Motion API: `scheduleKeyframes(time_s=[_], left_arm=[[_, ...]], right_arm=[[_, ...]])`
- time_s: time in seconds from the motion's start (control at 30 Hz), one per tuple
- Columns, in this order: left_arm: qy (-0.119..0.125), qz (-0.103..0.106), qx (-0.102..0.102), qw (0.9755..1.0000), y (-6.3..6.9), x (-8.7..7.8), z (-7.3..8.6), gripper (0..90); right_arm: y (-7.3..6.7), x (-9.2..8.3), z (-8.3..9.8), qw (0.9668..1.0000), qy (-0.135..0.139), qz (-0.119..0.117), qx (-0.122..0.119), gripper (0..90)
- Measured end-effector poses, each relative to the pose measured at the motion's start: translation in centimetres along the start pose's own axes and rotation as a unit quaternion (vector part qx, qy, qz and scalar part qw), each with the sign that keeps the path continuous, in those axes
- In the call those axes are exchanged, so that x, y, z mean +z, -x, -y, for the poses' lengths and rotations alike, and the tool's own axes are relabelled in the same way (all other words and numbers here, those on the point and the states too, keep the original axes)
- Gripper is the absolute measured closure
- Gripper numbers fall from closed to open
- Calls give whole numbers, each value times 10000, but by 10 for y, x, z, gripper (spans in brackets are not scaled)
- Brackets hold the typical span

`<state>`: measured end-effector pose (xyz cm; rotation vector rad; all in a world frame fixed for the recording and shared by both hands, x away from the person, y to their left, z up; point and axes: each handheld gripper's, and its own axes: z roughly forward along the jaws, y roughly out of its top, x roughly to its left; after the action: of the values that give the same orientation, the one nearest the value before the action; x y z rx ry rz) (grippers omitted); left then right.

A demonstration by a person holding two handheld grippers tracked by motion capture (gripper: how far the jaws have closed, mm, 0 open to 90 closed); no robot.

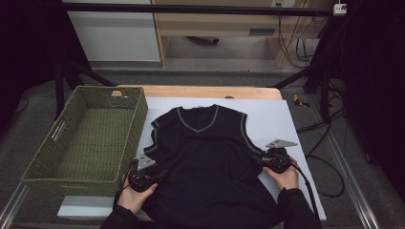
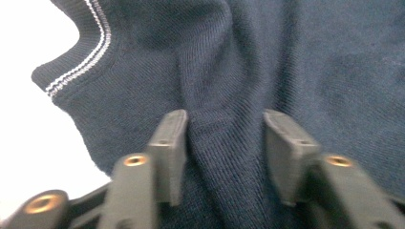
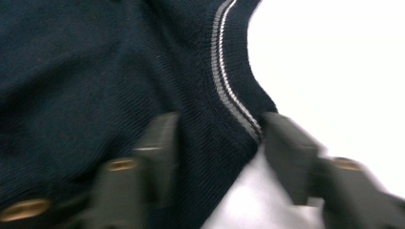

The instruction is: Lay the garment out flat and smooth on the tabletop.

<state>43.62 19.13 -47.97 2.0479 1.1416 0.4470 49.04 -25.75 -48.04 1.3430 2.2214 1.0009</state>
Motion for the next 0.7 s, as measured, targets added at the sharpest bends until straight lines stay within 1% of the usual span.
scheduleKeyframes(time_s=[0.03, 0.07, 0.1, 0.13, 0.17, 0.23, 0.27, 0.33, 0.43, 0.47, 0.5, 0.53, 0.57, 0.6, 0.63, 0.67, 0.7], left_arm=[[-31, 82, -80, 9999, 0, 0, 0, 692], [-52, 126, -109, 9998, 0, -1, 0, 745], [-72, 182, -119, 9997, 0, -1, 0, 784], [-86, 189, -111, 9997, 1, -2, -1, 803], [-108, 206, -103, 9997, 2, -3, -1, 815], [-106, 269, -96, 9995, 4, -4, -1, 822], [-113, 327, -96, 9994, 4, -6, -1, 824], [-69, 582, -219, 9980, 7, -10, 0, 826], [-46, 928, -210, 9955, 16, -20, 2, 826], [-47, 956, -126, 9953, 20, -23, 2, 826], [-37, 936, -80, 9956, 24, -25, 2, 824], [-18, 878, 29, 9961, 26, -26, 0, 816], [71, 800, 115, 9967, 26, -26, -1, 789], [214, 692, 123, 9973, 24, -26, -3, 733], [334, 495, 77, 9982, 19, -25, -6, 625], [410, 378, 23, 9984, 14, -24, -8, 533], [447, 266, -54, 9986, 8, -21, -10, 483]], right_arm=[[1, -2, 0, 10000, -25, -38, 49, 752], [2, -3, 0, 9998, -61, -126, 116, 781], [2, -4, 0, 9998, -79, -131, 97, 797], [1, -7, 0, 9999, -86, -99, 1, 810], [2, -11, 0, 9999, -63, -96, -45, 815], [4, -20, 0, 9999, 5, -114, 19, 821], [6, -26, 1, 10000, 26, -68, 16, 824], [10, -37, 4, 10000, 50, -20, 51, 826], [15, -50, 11, 9998, -103, 177, -53, 827], [17, -53, 14, 9996, -172, 211, -39, 826], [19, -55, 16, 9995, -241, 220, -33, 825], [20, -56, 18, 9993, -314, 190, -26, 823], [22, -56, 20, 9990, -425, 163, -39, 816], [22, -54, 22, 9988, -455, 159, -43, 805], [22, -53, 23, 9984, -546, 129, -36, 830], [21, -53, 21, 9982, -565, 168, -72, 766], [20, -53, 20, 9991, -386, 175, -79, 709]])
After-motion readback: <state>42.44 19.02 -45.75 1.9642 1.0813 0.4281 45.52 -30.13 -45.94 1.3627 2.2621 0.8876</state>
